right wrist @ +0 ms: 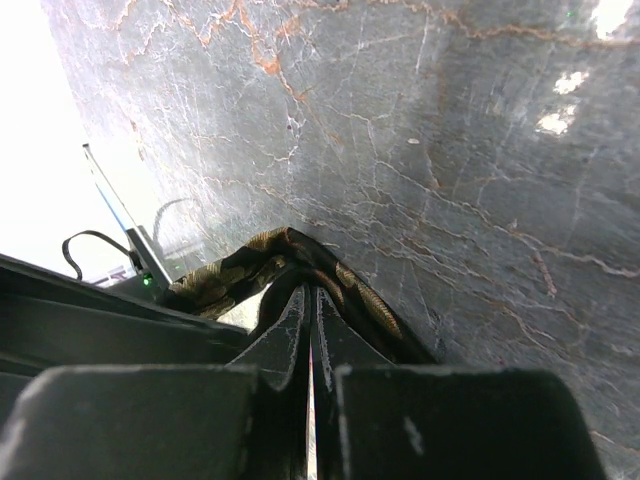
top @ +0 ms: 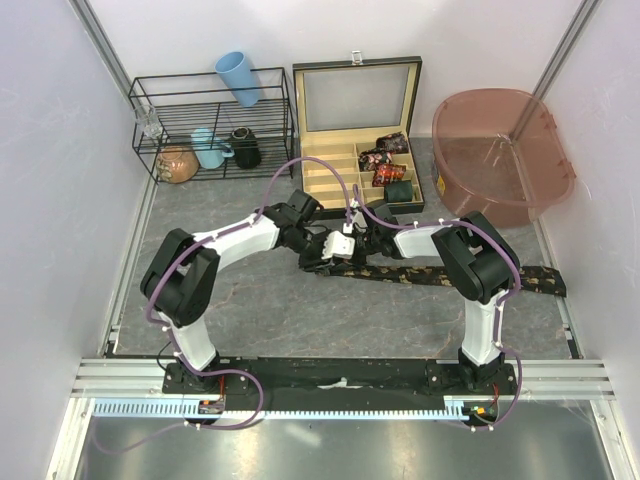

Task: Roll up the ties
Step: Roll the tie at the center of the board.

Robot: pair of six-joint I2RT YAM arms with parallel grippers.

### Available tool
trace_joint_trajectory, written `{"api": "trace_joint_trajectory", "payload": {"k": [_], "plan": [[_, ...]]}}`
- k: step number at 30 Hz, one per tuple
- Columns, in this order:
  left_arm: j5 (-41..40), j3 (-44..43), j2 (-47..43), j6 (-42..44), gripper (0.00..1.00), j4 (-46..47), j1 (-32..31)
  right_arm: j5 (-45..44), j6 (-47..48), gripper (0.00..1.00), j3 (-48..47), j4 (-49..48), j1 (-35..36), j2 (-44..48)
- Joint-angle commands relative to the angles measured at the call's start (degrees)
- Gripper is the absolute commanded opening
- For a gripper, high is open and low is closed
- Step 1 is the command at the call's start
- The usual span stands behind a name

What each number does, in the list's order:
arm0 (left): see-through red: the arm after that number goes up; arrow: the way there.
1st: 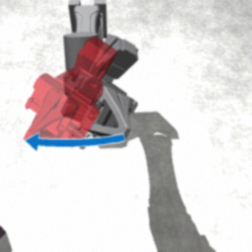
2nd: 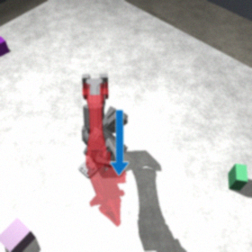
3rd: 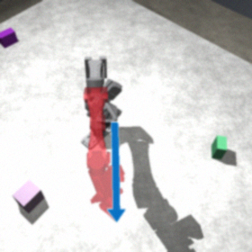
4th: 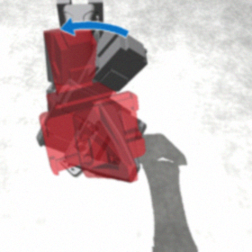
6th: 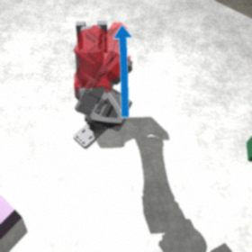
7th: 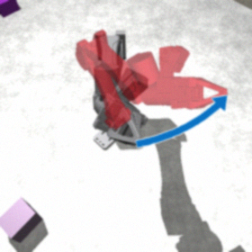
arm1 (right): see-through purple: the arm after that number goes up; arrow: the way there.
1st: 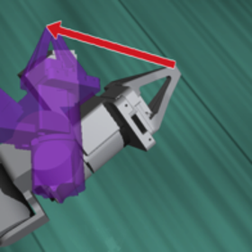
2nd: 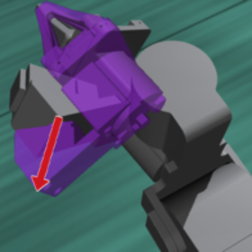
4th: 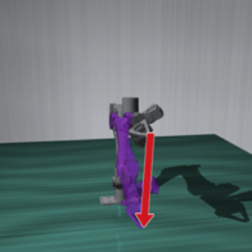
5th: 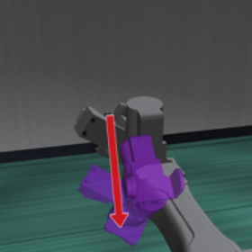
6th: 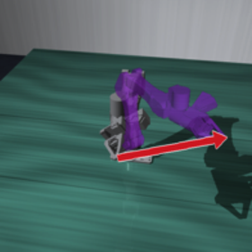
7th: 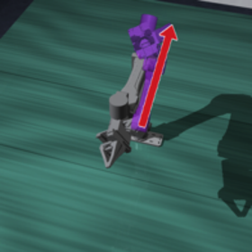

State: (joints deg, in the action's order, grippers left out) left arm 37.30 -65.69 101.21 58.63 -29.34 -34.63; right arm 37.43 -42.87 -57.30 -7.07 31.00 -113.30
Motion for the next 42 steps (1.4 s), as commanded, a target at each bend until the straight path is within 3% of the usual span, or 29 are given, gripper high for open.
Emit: {"api": "trace_joint_trajectory", "payload": {"k": [1, 7, 13, 16, 24, 38, 42], "plan": [[-3.27, -1.98, 2.06, -2.29, 0.45, 1.48, -0.96, -2.1, 2.09, 0.0, -1.06, 2.06, 0.2, 1.06], [-5.31, -0.4, 2.06, -1.33, 0.44, 1.48, -0.52, 0.62, 3.49, 0.05, -2.73, 4.25, -1.03, 3.69], [-4.96, -1.28, 2.76, -2.2, 0.43, 1.48, -0.26, 5.09, 6.04, 0.18, -2.47, 8.2, -3.23, 7.38], [-4.61, -2.07, 3.29, -2.29, 0.43, 1.39, -0.26, 7.04, 6.22, 0.3, -1.24, 8.13, -4.55, 8.88], [-3.9, -4.71, 5.23, -3.08, 0.43, 0.87, -0.26, 12.22, 2.88, 0.48, 1.05, 0.57, -5.08, 7.84], [-1.53, -5.68, 6.02, -3.35, 0.43, 0.16, -0.26, 12.58, -2.74, 0.47, 2.98, -8.75, -5.78, 2.47], [-1.26, -5.94, 6.19, -3.44, 0.43, -0.1, -0.35, 12.67, -3.71, 0.42, 3.33, -10.5, -6.22, 2.29]]}}
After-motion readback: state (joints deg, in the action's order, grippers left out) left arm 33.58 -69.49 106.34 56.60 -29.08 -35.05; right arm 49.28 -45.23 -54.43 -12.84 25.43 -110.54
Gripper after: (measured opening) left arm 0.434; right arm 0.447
